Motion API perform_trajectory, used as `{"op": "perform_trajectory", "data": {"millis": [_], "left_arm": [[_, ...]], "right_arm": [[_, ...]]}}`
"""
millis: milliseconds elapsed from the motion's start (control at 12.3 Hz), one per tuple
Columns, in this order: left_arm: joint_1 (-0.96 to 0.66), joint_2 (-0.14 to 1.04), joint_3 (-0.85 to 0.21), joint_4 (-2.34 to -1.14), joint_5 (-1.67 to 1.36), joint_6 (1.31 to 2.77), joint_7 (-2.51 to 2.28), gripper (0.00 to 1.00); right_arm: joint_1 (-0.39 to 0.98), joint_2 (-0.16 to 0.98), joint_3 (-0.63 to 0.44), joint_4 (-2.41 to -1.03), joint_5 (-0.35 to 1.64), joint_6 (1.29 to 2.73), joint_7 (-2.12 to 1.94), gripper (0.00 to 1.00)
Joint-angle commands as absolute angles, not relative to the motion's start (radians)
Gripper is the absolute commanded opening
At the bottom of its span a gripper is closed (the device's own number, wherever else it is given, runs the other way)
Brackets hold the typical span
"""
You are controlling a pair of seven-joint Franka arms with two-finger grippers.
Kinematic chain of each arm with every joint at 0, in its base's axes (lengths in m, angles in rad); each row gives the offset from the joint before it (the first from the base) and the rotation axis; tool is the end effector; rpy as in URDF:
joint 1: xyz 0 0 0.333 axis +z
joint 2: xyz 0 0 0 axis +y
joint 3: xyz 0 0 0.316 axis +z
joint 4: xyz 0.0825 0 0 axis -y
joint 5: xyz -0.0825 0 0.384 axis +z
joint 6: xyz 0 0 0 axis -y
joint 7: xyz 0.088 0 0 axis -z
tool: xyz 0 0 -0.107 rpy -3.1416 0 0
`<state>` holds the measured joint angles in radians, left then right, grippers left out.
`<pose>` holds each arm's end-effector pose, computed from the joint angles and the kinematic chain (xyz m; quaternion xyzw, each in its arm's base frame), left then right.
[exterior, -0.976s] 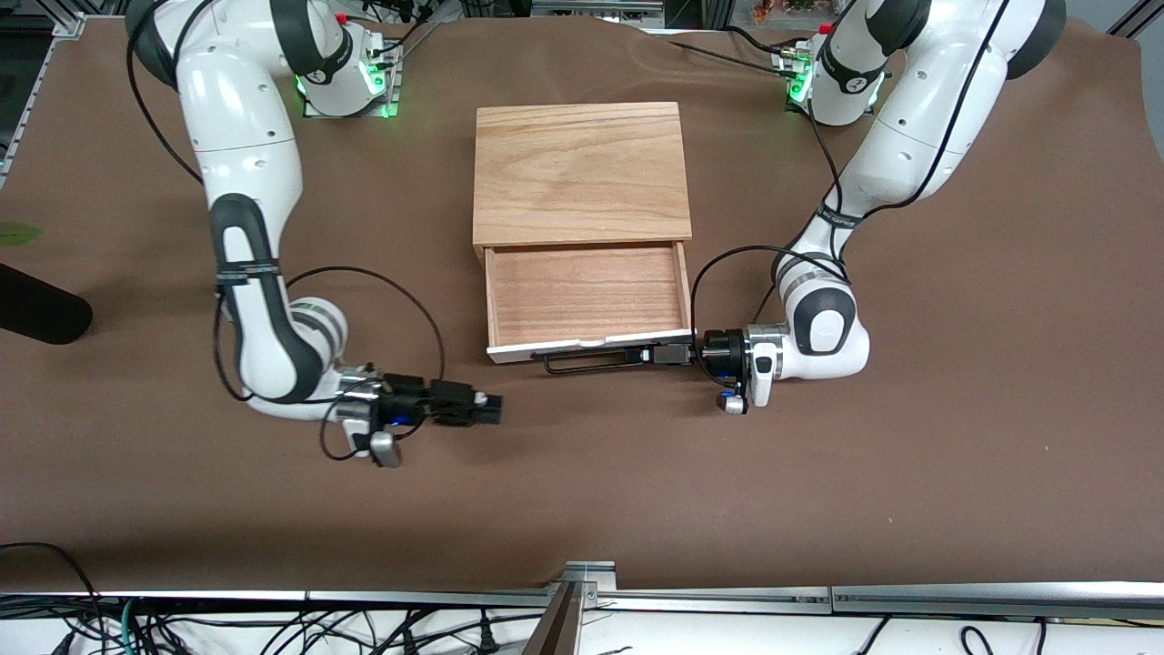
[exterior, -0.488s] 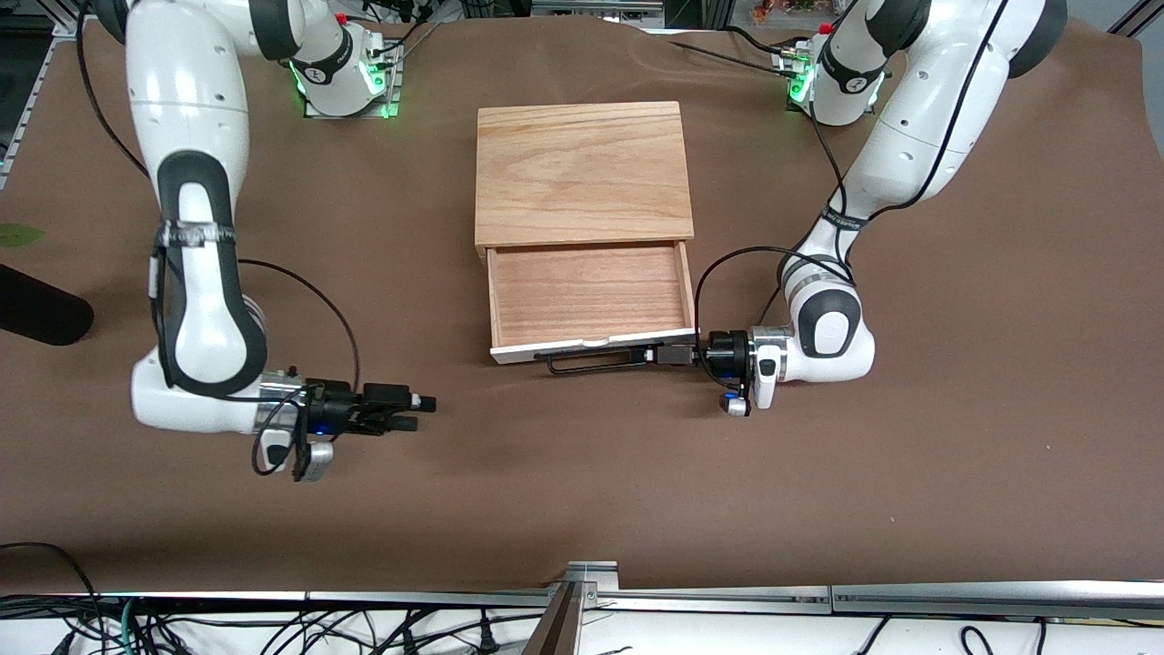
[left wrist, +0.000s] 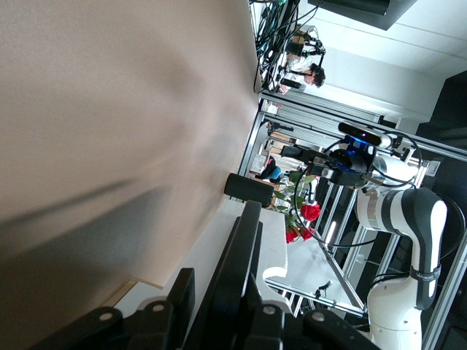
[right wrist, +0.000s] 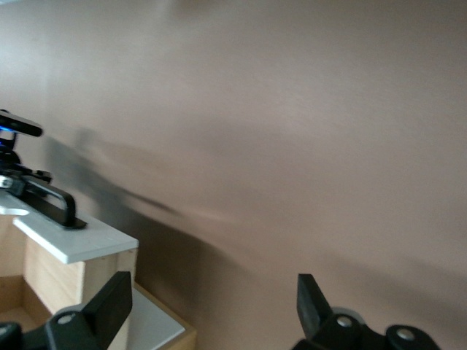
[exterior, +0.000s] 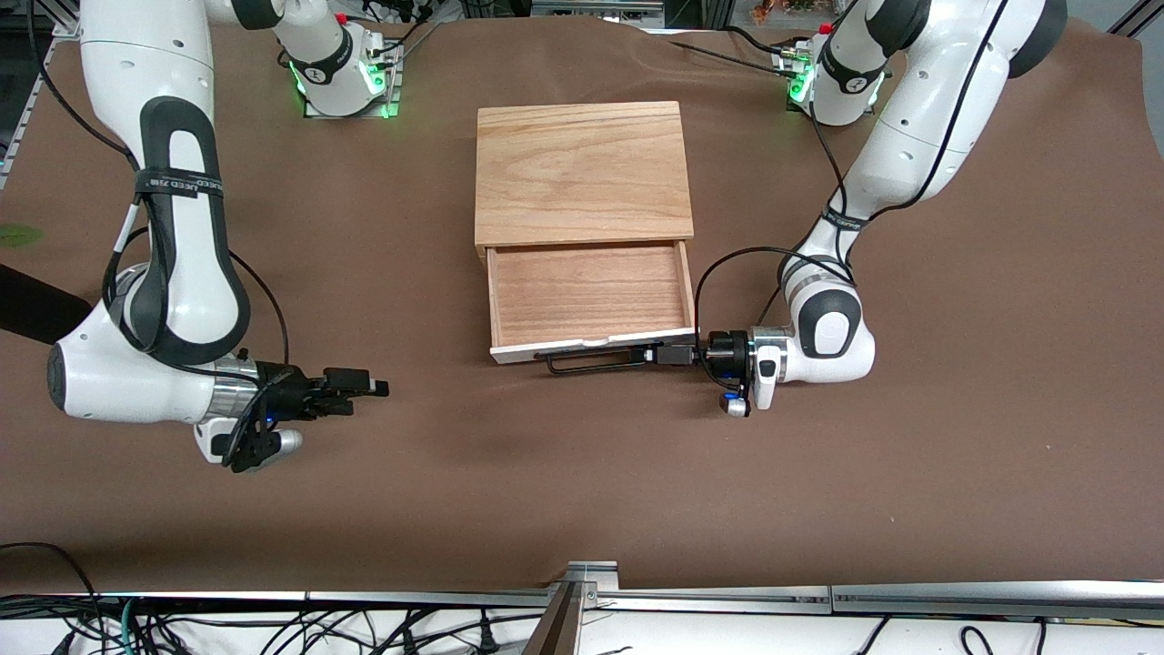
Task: Pull top drawer with both arms simultaneously
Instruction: 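Open the right gripper and draw it back from the handle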
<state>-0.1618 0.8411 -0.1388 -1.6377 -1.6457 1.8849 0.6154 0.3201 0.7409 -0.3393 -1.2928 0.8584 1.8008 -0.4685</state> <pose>0.6239 -0.2589 0.1535 0.7334 0.1095 -0.1015 0.6632 0.7231 0.1101 0.3213 -0.9482 -0.1088 0.0172 0.2981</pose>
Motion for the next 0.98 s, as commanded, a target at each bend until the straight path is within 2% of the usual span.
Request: {"op": "perform_trajectory", "data": {"millis": [0,407,895], "left_arm": [[-0.121,0.775,-0.126,-1.625,-1.71,1.839,0.39,1.0],[-0.124,0.778,-0.112,-1.602,-1.712,1.812,0.489,1.0],[-0.123,0.778,-0.114,-1.6,-1.753,1.79,0.454,1.0]], "right_arm": [[0.331,0.726,-0.363,-1.305,0.802,1.793,-0.437,1.0],[0.336,0.726,-0.382,-1.304,0.703,1.793,-0.41,1.0],[0.333,0.729,-0.38,-1.304,0.701,1.802,-0.411,1.0]]}}
